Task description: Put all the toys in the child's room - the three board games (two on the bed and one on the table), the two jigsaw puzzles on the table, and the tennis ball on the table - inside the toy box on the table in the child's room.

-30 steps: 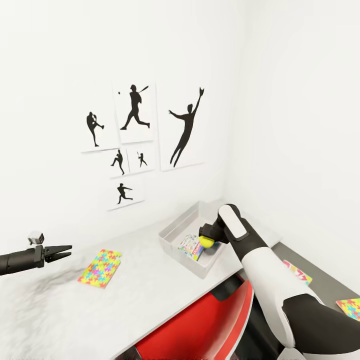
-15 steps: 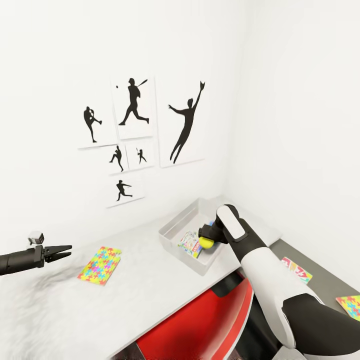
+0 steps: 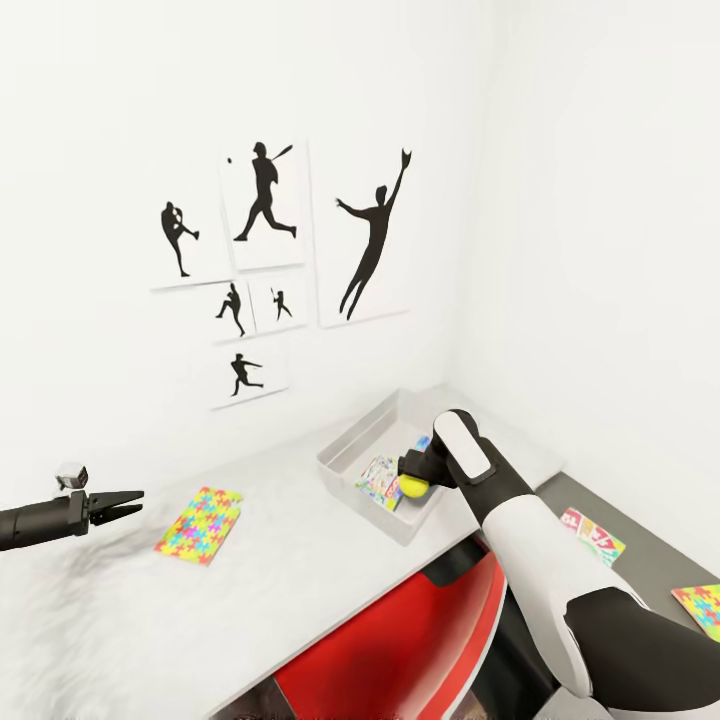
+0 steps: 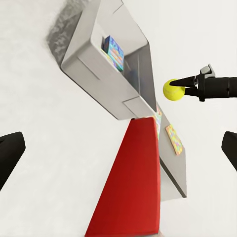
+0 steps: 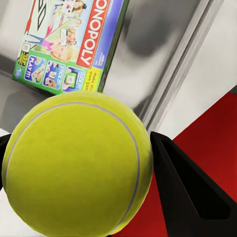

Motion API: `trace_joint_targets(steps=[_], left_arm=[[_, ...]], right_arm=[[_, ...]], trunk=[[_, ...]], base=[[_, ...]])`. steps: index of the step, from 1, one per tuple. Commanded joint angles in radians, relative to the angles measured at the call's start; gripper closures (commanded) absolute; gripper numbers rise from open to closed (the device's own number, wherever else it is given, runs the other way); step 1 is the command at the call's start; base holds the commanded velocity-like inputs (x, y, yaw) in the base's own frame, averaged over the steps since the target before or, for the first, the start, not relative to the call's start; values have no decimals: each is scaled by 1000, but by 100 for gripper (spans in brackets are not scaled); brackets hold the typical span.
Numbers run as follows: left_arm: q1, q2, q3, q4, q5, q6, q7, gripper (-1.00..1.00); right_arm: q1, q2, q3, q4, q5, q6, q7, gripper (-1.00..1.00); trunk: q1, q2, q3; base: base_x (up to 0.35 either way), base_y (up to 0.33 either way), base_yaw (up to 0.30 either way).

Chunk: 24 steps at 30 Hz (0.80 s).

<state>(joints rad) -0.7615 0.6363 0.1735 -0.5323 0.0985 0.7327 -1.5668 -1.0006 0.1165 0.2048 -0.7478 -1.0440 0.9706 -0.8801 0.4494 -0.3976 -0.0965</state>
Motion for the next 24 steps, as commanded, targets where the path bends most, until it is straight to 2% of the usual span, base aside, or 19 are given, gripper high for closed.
trace_joint_targets(steps=[1, 16, 24], left_arm=[[-1, 0, 0, 0, 0, 11, -4, -100], [-1, 0, 0, 0, 0, 10, -4, -100], [-1, 0, 0, 0, 0, 10, -4, -100]], right_arm=[[-1, 0, 2, -1, -12, -1, -11, 100], [-2, 5, 2, -3, -10, -5, -13, 100], [-1, 8, 1, -6, 22, -3, -28, 100]], trunk=[[1, -2, -4], [1, -2, -25], [1, -2, -26]], base=[[0, 0, 0], [0, 0, 0], [0, 0, 0]])
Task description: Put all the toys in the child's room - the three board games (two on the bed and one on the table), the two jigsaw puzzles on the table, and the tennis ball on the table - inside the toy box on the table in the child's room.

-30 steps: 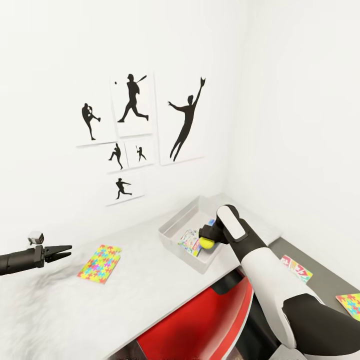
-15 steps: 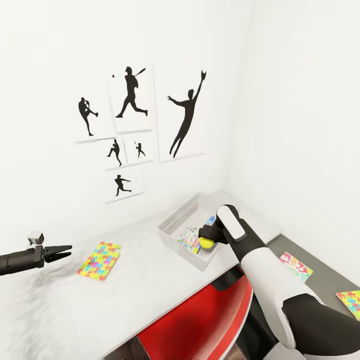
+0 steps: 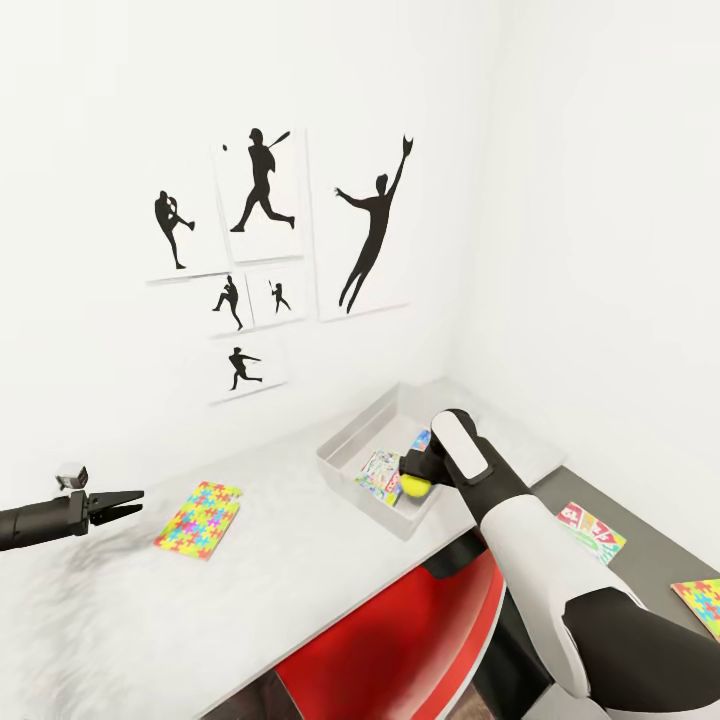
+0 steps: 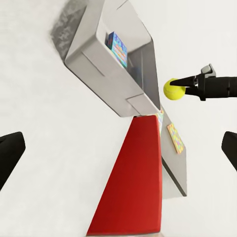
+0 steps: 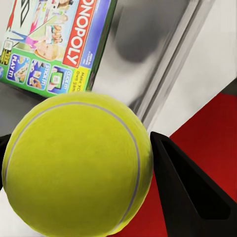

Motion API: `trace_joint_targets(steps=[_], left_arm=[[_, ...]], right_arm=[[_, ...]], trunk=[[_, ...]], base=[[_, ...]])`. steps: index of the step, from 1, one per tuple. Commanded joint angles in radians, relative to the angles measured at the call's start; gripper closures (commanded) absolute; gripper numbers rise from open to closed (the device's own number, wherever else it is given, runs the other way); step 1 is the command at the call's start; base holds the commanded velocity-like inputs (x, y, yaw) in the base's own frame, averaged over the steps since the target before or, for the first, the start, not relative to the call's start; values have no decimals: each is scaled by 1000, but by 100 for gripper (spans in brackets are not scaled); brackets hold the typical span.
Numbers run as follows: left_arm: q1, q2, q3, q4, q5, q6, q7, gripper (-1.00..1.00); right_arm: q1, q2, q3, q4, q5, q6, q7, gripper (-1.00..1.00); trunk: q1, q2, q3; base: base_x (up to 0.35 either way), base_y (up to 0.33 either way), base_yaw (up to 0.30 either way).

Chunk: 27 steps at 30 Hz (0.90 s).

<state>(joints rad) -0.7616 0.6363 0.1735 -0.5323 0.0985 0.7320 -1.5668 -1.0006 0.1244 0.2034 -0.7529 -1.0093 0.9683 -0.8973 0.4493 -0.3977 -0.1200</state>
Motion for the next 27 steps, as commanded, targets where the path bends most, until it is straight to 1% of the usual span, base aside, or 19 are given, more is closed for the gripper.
trace_joint_targets(steps=[1, 10, 11, 16, 27], left_arm=[[-1, 0, 0, 0, 0, 11, -4, -100], [-1, 0, 0, 1, 0, 10, -4, -100], [-1, 0, 0, 1, 0, 10, -4, -100], [-1, 0, 0, 1, 0, 10, -4, -100], [-1, 0, 0, 1, 0, 10, -4, -100]], right_arm=[[-1, 0, 2, -1, -12, -1, -12, 100], [-1, 2, 3, 0, -12, 0, -11, 100], [-1, 2, 5, 0, -13, 0, -11, -100], [-1, 2, 20, 1, -14, 1, -10, -100], [-1, 1, 21, 1, -14, 1, -9, -100]], trunk=[[1, -2, -2], [1, -2, -2], [1, -2, -2], [1, -2, -2], [1, -2, -2]], base=[[0, 0, 0], [0, 0, 0], [0, 0, 0], [0, 0, 0], [0, 0, 0]])
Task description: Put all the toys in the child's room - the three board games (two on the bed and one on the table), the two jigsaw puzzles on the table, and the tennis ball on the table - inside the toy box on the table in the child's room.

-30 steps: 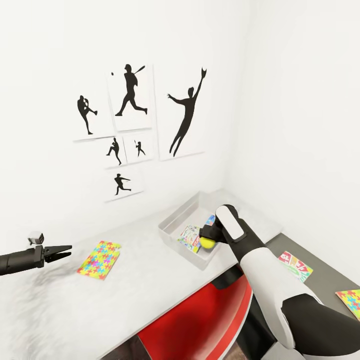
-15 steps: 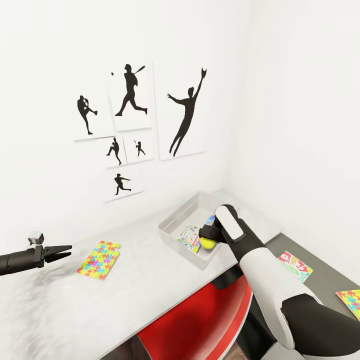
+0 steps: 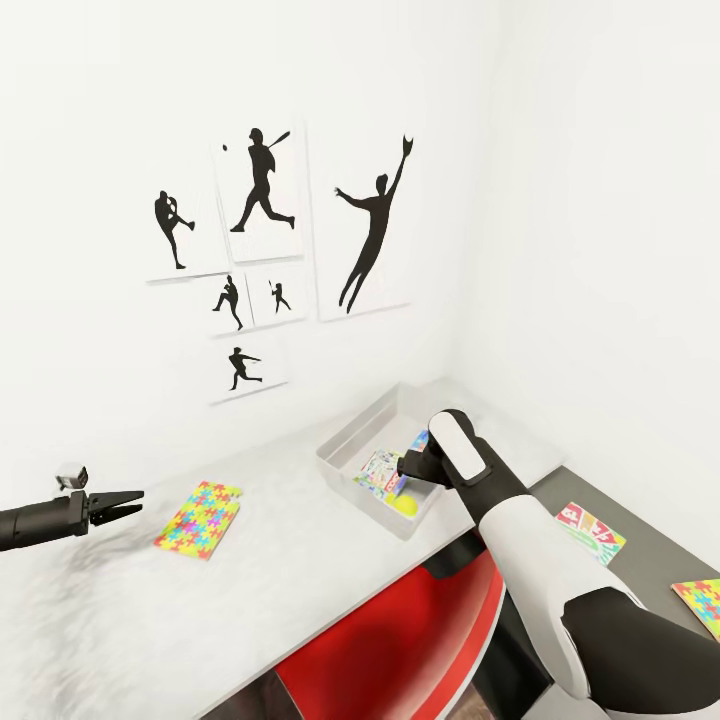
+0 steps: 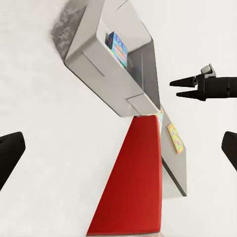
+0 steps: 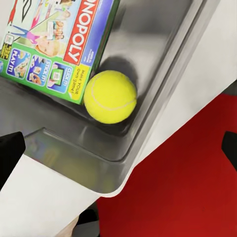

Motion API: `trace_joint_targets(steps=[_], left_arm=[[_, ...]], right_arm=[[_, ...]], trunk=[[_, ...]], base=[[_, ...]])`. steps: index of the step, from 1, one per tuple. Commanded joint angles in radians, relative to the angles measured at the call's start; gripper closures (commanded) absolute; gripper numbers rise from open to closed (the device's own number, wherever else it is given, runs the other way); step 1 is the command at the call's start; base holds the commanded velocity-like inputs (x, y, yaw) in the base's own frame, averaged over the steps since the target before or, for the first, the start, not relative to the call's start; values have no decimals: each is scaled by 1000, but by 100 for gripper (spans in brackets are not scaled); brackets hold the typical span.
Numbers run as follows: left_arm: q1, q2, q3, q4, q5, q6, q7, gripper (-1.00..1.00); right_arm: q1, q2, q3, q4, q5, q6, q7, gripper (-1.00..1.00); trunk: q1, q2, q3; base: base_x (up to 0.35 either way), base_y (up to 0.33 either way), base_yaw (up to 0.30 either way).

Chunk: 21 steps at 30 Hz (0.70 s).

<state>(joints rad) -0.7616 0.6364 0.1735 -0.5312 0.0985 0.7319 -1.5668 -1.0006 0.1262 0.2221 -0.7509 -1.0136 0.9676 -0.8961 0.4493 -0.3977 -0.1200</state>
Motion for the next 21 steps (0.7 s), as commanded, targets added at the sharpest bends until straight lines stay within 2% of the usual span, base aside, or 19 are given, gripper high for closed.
trace_joint_targets(steps=[1, 10, 12, 17, 21], left_arm=[[-1, 0, 0, 0, 0, 11, -4, -100], [-1, 0, 0, 0, 0, 11, -4, -100], [-1, 0, 0, 0, 0, 11, -4, -100], [-1, 0, 0, 0, 0, 10, -4, -100], [-1, 0, 0, 0, 0, 10, -4, -100]], right_arm=[[-1, 0, 2, -1, -10, 2, -10, -100], [3, -5, 2, -6, -9, 1, -3, -100], [8, -9, 1, -33, -9, 1, -1, -100], [44, -19, -6, -273, -19, 8, 1, -100], [86, -21, -10, -455, -20, 51, 1, -100]], trunk=[[1, -2, -2], [1, -2, -2], [1, -2, -2], [1, -2, 3], [1, -2, 9]], base=[[0, 0, 0], [0, 0, 0], [0, 0, 0], [-35, 0, -5], [-178, 44, -53]])
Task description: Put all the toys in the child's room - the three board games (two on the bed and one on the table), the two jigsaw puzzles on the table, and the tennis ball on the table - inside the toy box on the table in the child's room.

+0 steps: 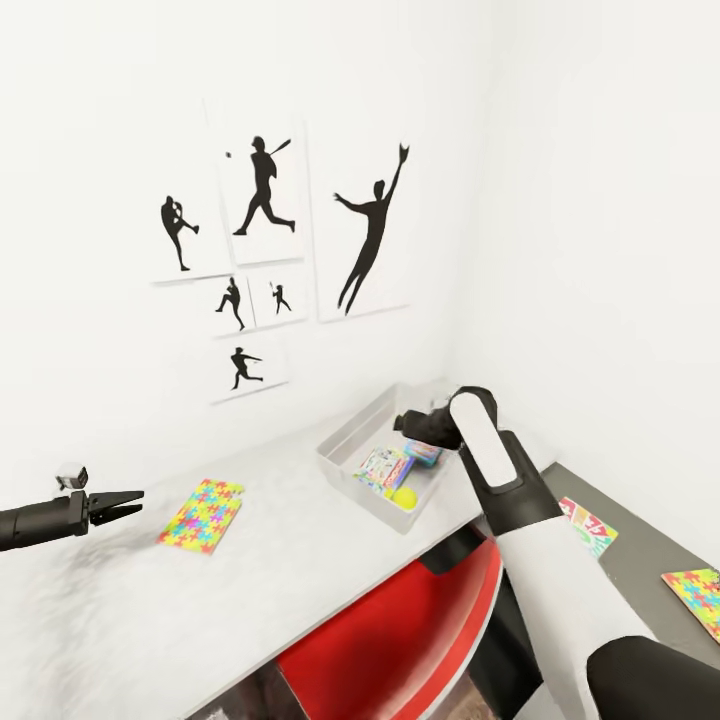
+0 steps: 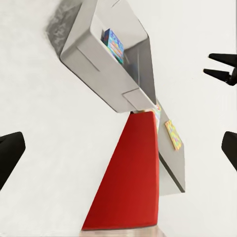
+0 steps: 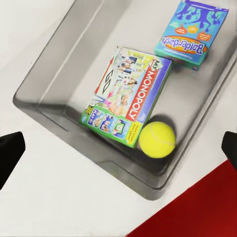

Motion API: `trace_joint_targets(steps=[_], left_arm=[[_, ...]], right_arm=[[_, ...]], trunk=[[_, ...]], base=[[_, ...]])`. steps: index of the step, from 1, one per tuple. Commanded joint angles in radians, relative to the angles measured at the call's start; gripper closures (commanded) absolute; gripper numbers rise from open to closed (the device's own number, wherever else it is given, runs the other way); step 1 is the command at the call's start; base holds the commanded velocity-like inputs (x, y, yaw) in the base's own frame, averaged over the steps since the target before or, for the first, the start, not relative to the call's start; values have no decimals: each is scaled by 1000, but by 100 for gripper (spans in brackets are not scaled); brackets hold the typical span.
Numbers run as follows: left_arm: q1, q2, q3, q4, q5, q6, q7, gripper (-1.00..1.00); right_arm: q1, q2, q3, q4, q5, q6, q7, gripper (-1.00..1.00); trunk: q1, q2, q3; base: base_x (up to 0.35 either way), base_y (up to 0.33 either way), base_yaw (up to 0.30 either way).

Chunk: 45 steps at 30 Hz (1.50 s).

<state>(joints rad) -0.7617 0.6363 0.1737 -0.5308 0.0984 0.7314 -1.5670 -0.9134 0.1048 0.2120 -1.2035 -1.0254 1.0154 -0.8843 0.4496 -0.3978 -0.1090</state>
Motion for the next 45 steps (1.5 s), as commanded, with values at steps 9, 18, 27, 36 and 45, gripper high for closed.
trace_joint_targets(steps=[9, 18, 27, 36, 45], left_arm=[[-1, 1, 0, 0, 0, 8, -4, -100], [0, 2, 1, -1, 1, 6, -4, -100], [1, 2, 1, -1, 1, 2, -4, -100], [1, 2, 0, 0, 1, 2, -4, -100], [1, 2, 0, -1, 0, 2, -4, -100]], right_arm=[[208, 0, -92, -270, -13, 32, -3, -100], [578, -23, -385, -382, -10, -6, 439, -100], [807, -144, -494, -386, 0, -205, 947, -100], [840, -187, -497, -381, 2, -244, 1060, -100], [841, -192, -498, -369, 6, -247, 1064, -100]], trunk=[[0, -2, 12], [0, -2, 27], [0, -2, 41], [0, -2, 56], [0, -2, 71]], base=[[-272, 4, -76], [-46, -17, -85], [-1, 0, -86], [0, 0, -86], [33, 0, -87]])
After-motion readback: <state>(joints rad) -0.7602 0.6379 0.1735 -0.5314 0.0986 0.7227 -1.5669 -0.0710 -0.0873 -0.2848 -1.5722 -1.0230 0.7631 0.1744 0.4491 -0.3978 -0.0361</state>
